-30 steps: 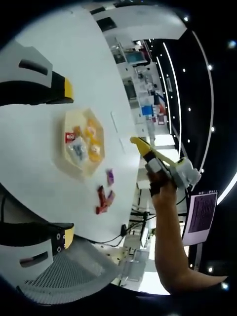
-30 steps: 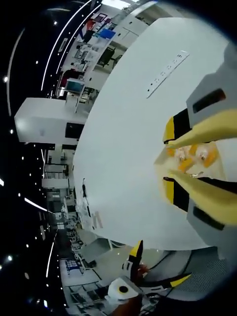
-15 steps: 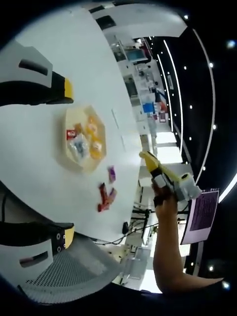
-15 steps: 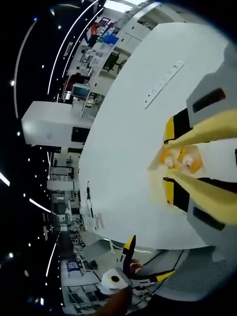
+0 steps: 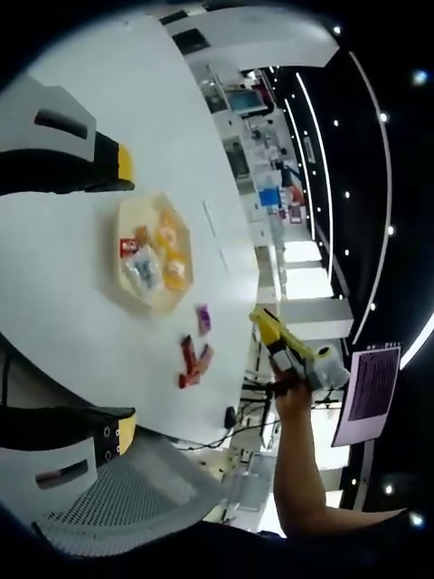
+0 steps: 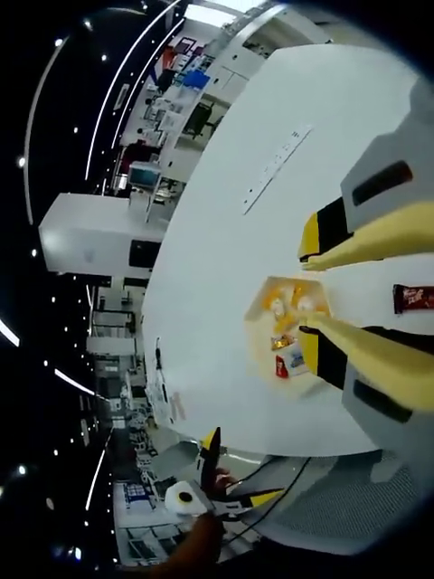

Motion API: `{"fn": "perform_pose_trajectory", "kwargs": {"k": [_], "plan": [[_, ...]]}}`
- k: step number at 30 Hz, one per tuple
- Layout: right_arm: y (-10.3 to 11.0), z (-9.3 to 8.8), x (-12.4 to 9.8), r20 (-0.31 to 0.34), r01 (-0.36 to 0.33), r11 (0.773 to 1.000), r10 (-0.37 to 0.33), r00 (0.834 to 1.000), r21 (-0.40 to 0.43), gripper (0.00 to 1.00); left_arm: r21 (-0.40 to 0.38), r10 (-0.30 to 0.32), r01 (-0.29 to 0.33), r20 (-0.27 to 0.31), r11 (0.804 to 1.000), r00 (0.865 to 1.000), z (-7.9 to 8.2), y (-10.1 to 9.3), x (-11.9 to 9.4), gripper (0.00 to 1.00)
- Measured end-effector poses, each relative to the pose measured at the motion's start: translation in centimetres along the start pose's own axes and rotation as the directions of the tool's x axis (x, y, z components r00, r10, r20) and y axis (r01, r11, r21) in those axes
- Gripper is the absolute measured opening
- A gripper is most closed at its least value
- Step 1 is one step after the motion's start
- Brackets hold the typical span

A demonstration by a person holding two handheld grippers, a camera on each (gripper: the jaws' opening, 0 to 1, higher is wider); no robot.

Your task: Place the target food into the container with the food tongs after gripping and lifting it, then release it inside without dropping or visibly crushing the food.

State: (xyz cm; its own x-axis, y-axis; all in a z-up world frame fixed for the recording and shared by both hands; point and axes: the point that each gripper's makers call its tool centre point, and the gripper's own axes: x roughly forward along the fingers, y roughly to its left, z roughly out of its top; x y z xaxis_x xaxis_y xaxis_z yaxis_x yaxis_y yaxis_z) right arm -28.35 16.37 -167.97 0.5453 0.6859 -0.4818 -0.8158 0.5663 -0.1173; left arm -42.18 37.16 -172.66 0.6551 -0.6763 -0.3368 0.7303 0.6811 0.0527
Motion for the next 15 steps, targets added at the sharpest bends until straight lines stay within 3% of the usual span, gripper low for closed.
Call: {"fn": "perform_pose_trajectory", "kwargs": {"k": [7, 12, 15], "plan": [[0.2, -1.7, -1.3, -0.021, -0.009, 0.999, 0.008, 1.0, -0.044, 0.28, 0.006, 0.001, -0.001, -0.003, 1.0, 1.0, 0.0, 0.0, 0.0, 0.95], [0.5, -1.4, -2.7, 0.028, -0.029, 0.999, 0.029, 0.999, -0.027, 0.28, 0.006, 0.006, -0.006, -0.006, 1.0, 1.0, -0.1, 0.1, 0.0, 0.95], [0.7, -1.9, -3.2, 0.025, -0.031, 0.999, 0.032, 0.999, -0.032, 0.28, 0.006, 0.01, -0.01, -0.011, 1.0, 1.0, -0.2, 0.1, 0.0, 0.95]]}}
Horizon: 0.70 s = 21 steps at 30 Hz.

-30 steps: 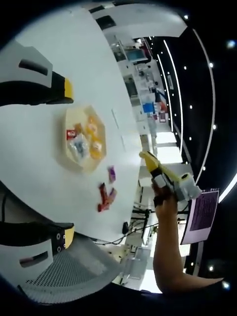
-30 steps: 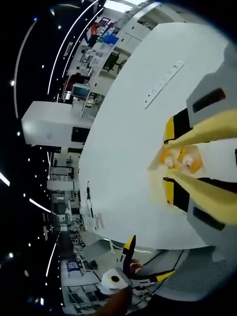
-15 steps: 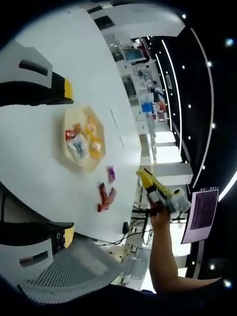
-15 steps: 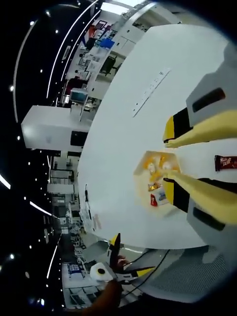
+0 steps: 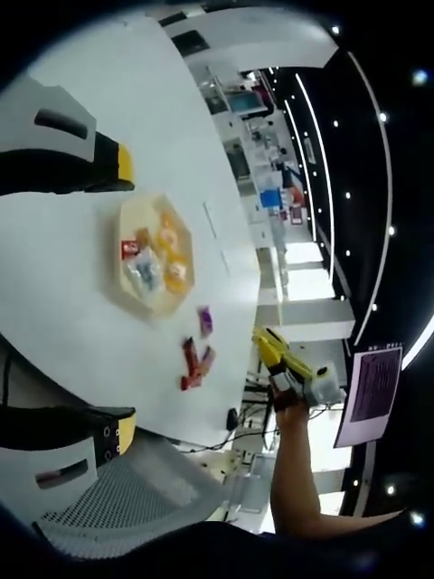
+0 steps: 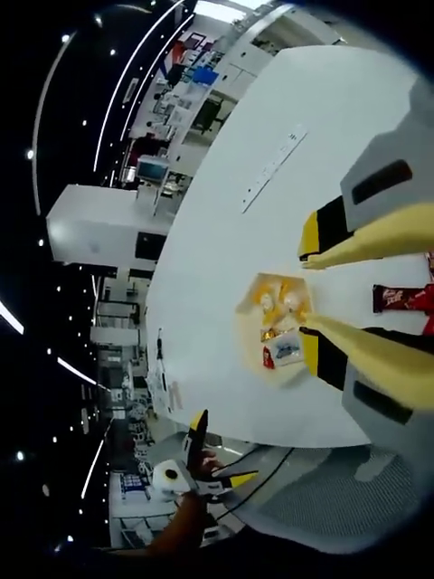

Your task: Place the target food into the container with the food tongs after gripping and lifting it, then release it inside without dropping or visibly crushing the food.

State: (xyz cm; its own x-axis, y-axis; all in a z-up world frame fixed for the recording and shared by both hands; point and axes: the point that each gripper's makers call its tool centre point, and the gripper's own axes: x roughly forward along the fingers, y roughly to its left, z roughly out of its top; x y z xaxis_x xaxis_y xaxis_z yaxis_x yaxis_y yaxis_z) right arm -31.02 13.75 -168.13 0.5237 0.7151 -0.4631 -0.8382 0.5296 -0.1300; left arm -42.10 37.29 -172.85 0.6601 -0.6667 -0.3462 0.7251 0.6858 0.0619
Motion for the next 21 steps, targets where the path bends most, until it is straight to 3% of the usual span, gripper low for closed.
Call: {"fn": "perform_pose_trajectory", "kwargs": {"k": [3, 9, 12, 15, 21], "plan": [[0.3, -1.0, -0.6, -0.034, -0.011, 1.0, 0.011, 0.999, -0.024, 0.28, -0.003, 0.006, -0.006, 0.004, 1.0, 1.0, 0.1, 0.1, -0.1, 0.95], [0.1, -1.6, -1.5, -0.02, -0.009, 1.0, 0.009, 1.0, -0.024, 0.28, -0.008, 0.011, -0.011, 0.011, 1.0, 1.0, 0.2, 0.2, -0.1, 0.95], [0.4, -1.7, -1.6, -0.038, -0.02, 0.996, 0.017, 0.999, -0.086, 0.29, 0.002, 0.006, -0.006, 0.004, 1.0, 1.0, 0.1, 0.1, -0.1, 0.95], [0.8, -1.2, -1.9, -0.009, -0.033, 0.997, 0.033, 0.999, -0.074, 0.28, 0.006, -0.001, 0.001, 0.004, 1.0, 1.0, 0.1, 0.0, 0.0, 0.95], [0.6, -2.0, -1.9, -0.021, -0.02, 0.998, 0.019, 1.0, -0.058, 0.28, 0.002, 0.001, -0.001, 0.008, 1.0, 1.0, 0.2, 0.1, -0.1, 0.94]]}}
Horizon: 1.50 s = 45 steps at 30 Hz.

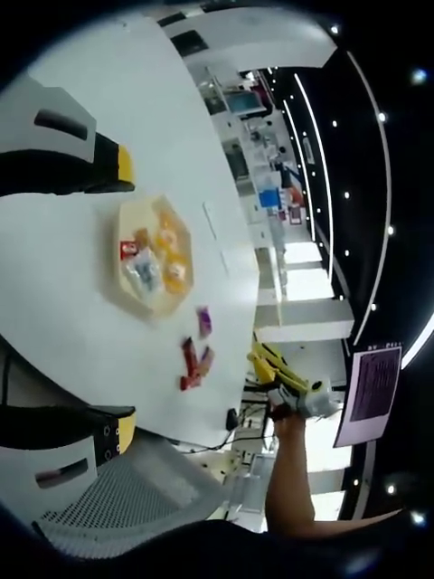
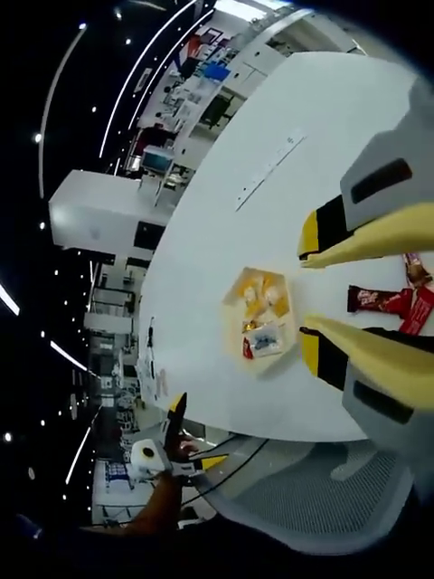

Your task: Place the target food into the container with the food tongs after gripping and lifting it, then release it inside without dropping or visibly crushing the food.

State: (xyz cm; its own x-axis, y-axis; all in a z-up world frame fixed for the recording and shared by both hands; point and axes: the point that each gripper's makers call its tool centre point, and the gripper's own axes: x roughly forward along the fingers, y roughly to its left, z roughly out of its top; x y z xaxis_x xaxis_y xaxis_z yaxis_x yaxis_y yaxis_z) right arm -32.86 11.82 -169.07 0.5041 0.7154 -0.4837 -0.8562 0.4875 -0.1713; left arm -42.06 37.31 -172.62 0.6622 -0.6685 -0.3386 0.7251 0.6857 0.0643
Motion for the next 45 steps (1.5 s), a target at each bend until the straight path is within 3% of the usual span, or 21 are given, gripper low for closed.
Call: {"fn": "perform_pose_trajectory", "kwargs": {"k": [9, 12, 17, 23, 31, 40, 45], "plan": [[-0.3, -2.9, 0.7, -0.045, 0.005, 1.0, -0.004, 0.999, 0.025, 0.29, 0.002, -0.004, 0.004, -0.005, 1.0, 1.0, -0.2, -0.1, 0.0, 0.94], [-0.6, -3.5, 0.9, -0.027, 0.021, 0.997, -0.019, 0.999, 0.069, 0.29, 0.0, -0.003, 0.003, -0.005, 1.0, 1.0, -0.1, -0.1, 0.0, 0.94], [-0.4, -4.8, 1.4, -0.031, 0.008, 0.998, -0.006, 0.999, 0.07, 0.29, -0.004, 0.0, 0.0, -0.004, 1.0, 1.0, -0.2, 0.0, 0.0, 0.94], [-0.5, -7.8, 2.6, -0.071, 0.011, 0.997, -0.006, 0.997, 0.075, 0.29, 0.002, -0.012, 0.012, -0.01, 1.0, 1.0, -0.2, -0.3, 0.1, 0.94], [0.4, -10.4, 4.0, -0.095, -0.017, 0.994, 0.027, 0.995, 0.105, 0.29, 0.012, -0.021, 0.022, -0.018, 1.0, 1.0, -0.3, -0.5, 0.1, 0.92], [0.3, -12.1, 4.6, -0.11, 0.002, 0.99, 0.014, 0.994, 0.14, 0.29, 0.01, -0.022, 0.022, -0.024, 1.0, 0.999, -0.5, -0.5, 0.2, 0.92], [0.4, -13.2, 5.1, -0.152, 0.006, 0.989, 0.017, 0.988, 0.15, 0.29, 0.007, -0.025, 0.025, -0.031, 1.0, 0.999, -0.6, -0.5, 0.3, 0.92]]}}
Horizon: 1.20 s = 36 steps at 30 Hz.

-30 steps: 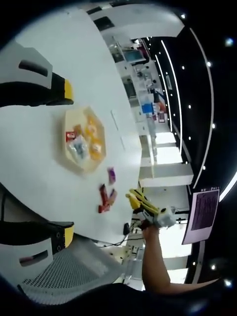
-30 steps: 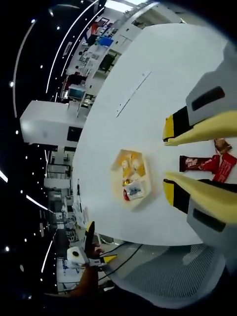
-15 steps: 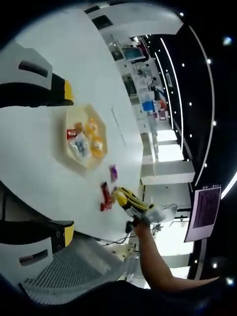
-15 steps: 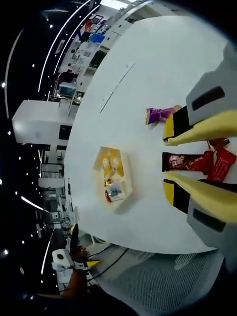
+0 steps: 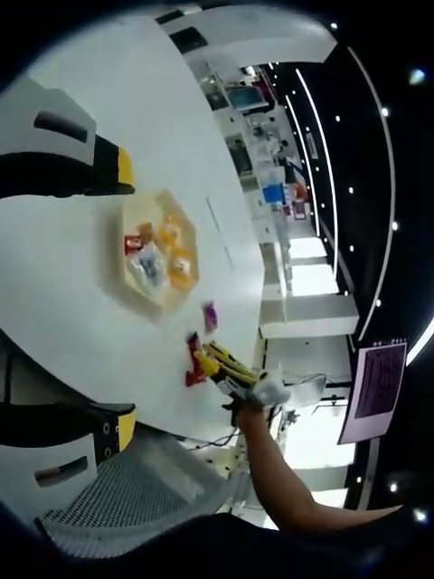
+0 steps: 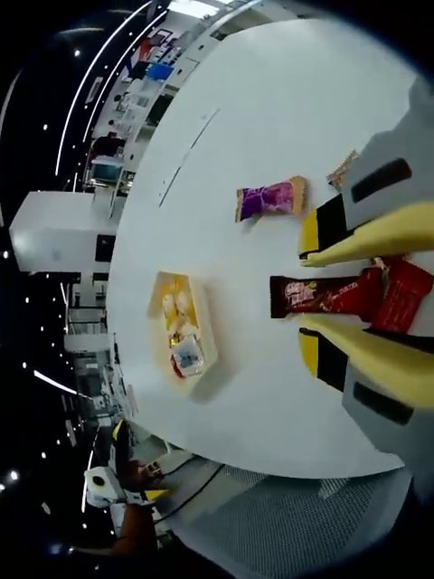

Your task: Place the target food into the container with the food tongs after gripping and lifting it, then release it inside without dropping or visibly crushing the food.

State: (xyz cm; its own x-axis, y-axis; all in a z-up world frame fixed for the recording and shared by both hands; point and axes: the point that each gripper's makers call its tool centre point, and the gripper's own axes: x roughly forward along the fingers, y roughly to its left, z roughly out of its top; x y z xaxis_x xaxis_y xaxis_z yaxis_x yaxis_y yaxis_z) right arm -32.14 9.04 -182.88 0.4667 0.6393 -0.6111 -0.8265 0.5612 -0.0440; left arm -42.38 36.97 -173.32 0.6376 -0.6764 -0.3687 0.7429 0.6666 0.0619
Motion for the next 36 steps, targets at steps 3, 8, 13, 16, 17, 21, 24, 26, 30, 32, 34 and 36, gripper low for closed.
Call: {"fn": "perform_pose_trajectory", "kwargs": {"k": [3, 8, 13, 16, 17, 21, 24, 26, 30, 32, 34, 36], "plan": [[0.0, 0.0, 0.0, -0.001, -0.005, 1.0, 0.005, 1.0, 0.022, 0.28, 0.002, 0.0, 0.0, -0.003, 1.0, 1.0, -0.1, 0.0, 0.0, 0.91], [0.0, -0.4, 0.1, -0.039, 0.004, 0.998, -0.002, 0.999, 0.061, 0.26, 0.004, -0.004, 0.004, -0.008, 1.0, 1.0, -0.2, -0.1, 0.1, 0.92], [-0.3, -0.3, 0.3, -0.08, 0.065, 0.997, -0.06, 0.995, 0.051, 0.22, 0.005, -0.003, 0.003, -0.012, 1.0, 1.0, -0.2, -0.1, 0.1, 0.92], [-0.1, -0.2, 0.5, -0.112, 0.077, 0.997, -0.074, 0.991, 0.025, 0.21, 0.004, 0.0, 0.0, -0.013, 1.0, 1.0, -0.2, -0.1, 0.1, 0.92], [-0.1, -0.3, 0.4, -0.112, 0.077, 0.997, -0.074, 0.991, 0.026, 0.21, 0.004, 0.0, 0.0, -0.013, 1.0, 1.0, -0.2, 0.0, 0.1, 0.92], [-0.2, -0.5, 0.4, -0.108, 0.084, 0.996, -0.079, 0.991, 0.036, 0.22, 0.008, -0.002, 0.002, -0.016, 1.0, 1.0, -0.3, -0.1, 0.2, 0.92], [-0.2, -0.5, 0.4, -0.11, 0.09, 0.996, -0.086, 0.99, 0.028, 0.22, 0.012, 0.001, -0.001, -0.014, 1.0, 1.0, -0.3, -0.1, 0.1, 0.92], [-0.2, -0.4, 0.4, -0.114, 0.096, 0.995, -0.094, 0.989, 0.018, 0.22, 0.017, 0.008, -0.008, -0.008, 1.0, 1.0, -0.1, 0.0, 0.1, 0.91], [-0.3, 0.1, 0.1, -0.11, 0.092, 0.994, -0.085, 0.99, 0.06, 0.23, 0.015, 0.01, -0.01, -0.008, 1.0, 1.0, -0.1, 0.1, 0.0, 0.91], [-0.5, 0.1, 0.0, -0.122, 0.1, 0.993, -0.093, 0.988, 0.056, 0.23, 0.018, 0.011, -0.011, -0.006, 1.0, 1.0, -0.1, 0.1, 0.0, 0.91], [-0.8, 0.6, -0.3, -0.116, 0.1, 0.992, -0.09, 0.989, 0.082, 0.23, 0.016, 0.014, -0.014, -0.003, 1.0, 1.0, -0.1, 0.1, 0.0, 0.91], [-1.2, 1.0, -0.6, -0.115, 0.108, 0.991, -0.099, 0.988, 0.081, 0.23, 0.01, 0.013, -0.013, -0.002, 1.0, 1.0, 0.0, 0.1, -0.1, 0.91]]}}
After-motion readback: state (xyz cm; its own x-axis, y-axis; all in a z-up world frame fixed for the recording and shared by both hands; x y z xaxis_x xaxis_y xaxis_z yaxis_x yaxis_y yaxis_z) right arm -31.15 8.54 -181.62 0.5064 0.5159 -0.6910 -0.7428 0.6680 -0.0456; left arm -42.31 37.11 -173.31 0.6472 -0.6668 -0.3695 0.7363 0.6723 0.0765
